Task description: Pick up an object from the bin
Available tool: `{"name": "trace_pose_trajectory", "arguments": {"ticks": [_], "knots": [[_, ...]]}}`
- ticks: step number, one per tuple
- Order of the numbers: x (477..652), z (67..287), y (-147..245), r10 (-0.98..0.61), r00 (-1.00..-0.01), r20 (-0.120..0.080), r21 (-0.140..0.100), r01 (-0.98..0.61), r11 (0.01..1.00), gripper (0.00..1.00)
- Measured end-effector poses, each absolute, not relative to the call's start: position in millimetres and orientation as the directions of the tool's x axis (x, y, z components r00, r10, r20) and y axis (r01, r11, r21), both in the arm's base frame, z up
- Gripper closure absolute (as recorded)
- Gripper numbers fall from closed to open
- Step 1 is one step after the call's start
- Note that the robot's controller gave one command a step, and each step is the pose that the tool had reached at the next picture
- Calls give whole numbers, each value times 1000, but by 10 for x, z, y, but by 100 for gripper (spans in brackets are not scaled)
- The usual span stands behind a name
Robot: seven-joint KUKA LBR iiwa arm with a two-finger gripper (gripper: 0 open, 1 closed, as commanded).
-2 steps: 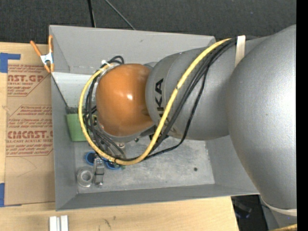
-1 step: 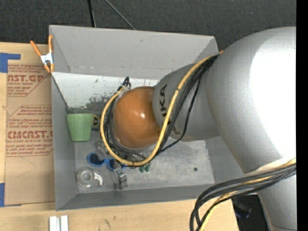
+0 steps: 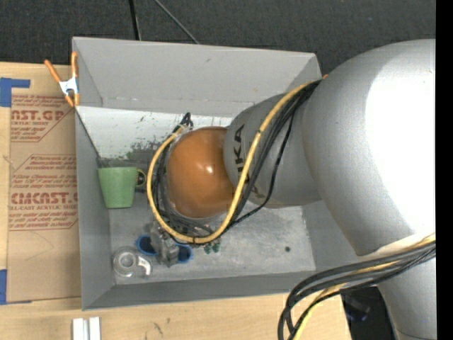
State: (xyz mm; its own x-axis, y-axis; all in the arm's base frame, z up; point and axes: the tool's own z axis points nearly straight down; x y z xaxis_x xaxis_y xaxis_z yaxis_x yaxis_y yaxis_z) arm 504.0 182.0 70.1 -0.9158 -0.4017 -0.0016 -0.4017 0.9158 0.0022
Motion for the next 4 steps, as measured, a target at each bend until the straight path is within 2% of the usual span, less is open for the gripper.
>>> {"name": "trace_pose_trajectory", "arguments": {"ticks": [1, 2, 3, 4], "knots": [[5246, 1577, 1728, -421, -907, -11, -1, -421, 907, 100], [5219, 1535, 1730, -422, -907, -2, 2, -422, 907, 0], [5017, 649, 2018, -396, -918, 7, 4, -396, 918, 0], [5049, 695, 2004, -393, -920, 0, 2, -393, 919, 100]]}}
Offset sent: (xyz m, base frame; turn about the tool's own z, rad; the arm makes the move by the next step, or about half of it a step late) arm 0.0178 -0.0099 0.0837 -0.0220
